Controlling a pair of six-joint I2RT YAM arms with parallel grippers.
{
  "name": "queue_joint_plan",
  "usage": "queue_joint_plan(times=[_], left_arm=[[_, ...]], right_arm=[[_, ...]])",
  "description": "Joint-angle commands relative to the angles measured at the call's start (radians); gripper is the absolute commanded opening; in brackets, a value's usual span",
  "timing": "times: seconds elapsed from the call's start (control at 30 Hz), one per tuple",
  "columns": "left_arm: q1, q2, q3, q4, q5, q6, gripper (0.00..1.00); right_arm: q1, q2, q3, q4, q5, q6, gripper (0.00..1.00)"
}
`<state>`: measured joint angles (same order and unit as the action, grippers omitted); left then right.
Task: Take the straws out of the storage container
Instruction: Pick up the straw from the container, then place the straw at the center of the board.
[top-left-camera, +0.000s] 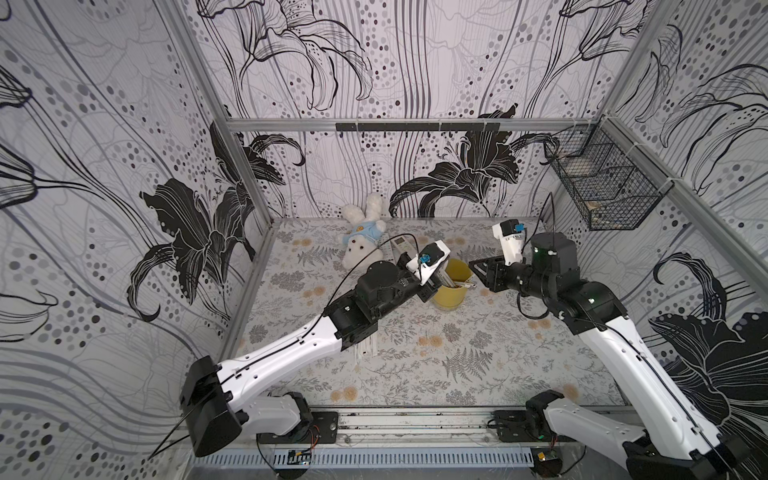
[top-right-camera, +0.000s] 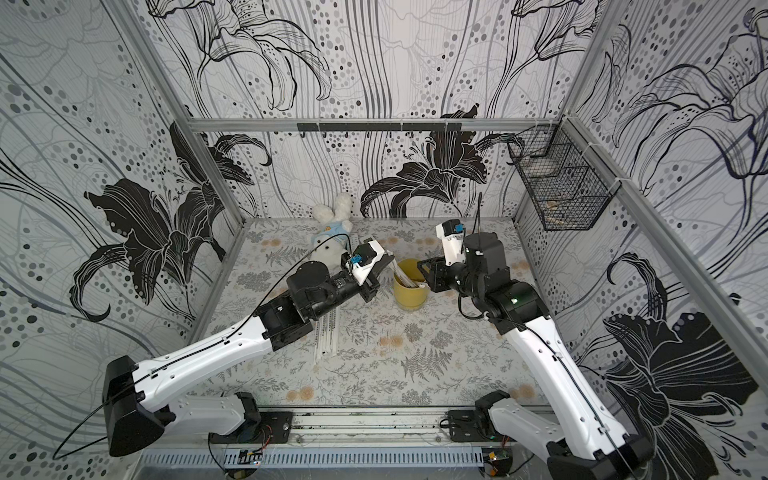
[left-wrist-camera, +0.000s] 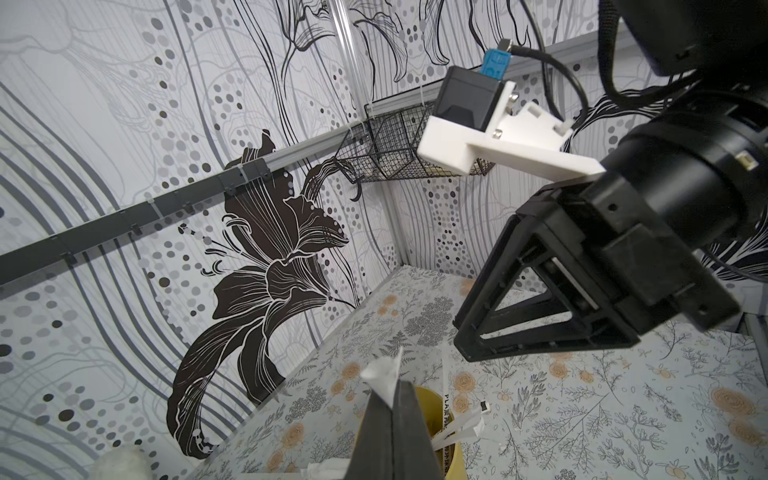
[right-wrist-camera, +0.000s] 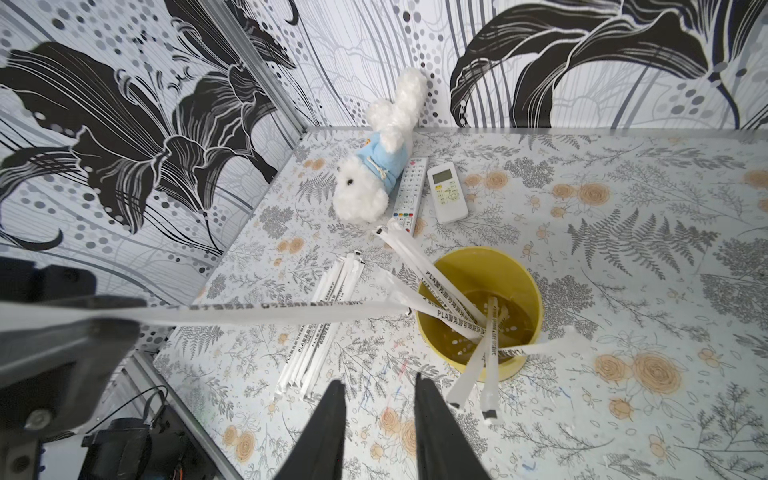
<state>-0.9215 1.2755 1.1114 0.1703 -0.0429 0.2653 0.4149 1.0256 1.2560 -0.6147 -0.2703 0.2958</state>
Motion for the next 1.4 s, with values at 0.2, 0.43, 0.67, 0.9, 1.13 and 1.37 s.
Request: queue_joint_plan(times=[0.2,0.43,0.67,0.9,1.13,1.37], left_arm=[[-0.008,-0.117,-0.026,-0.022,-0.024,-0.084,0.00],[-0.010,-0.204,-0.016,-0.127,-0.030,-0.132,0.00],[-0.010,-0.291,0.003,-0.281,-0.032,-0.195,0.00],[-0.010,-0.389,0.030,-0.461,-0.027,-0.244,0.00],[-0.010,-0.470,0.021,-0.551,-0.046,-0.297,0.00],[-0.010,-0.446,0.070,-0.786,-0.161,-0.347,0.00]], right_arm=[[0.002,-0.055,0.028,-0.063,-0.089,0.052,0.27],[0.002,-0.037,0.055,-0.083,-0.225,0.070,0.26],[0.028,-0.028,0.033,-0.054,-0.288,0.086,0.26],[0.256,0.099,0.089,-0.045,-0.178,0.065,0.25],[0.280,0.172,0.088,0.052,-0.181,0.066,0.25],[0.314,0.294,0.136,0.059,-0.232,0.017,0.25]])
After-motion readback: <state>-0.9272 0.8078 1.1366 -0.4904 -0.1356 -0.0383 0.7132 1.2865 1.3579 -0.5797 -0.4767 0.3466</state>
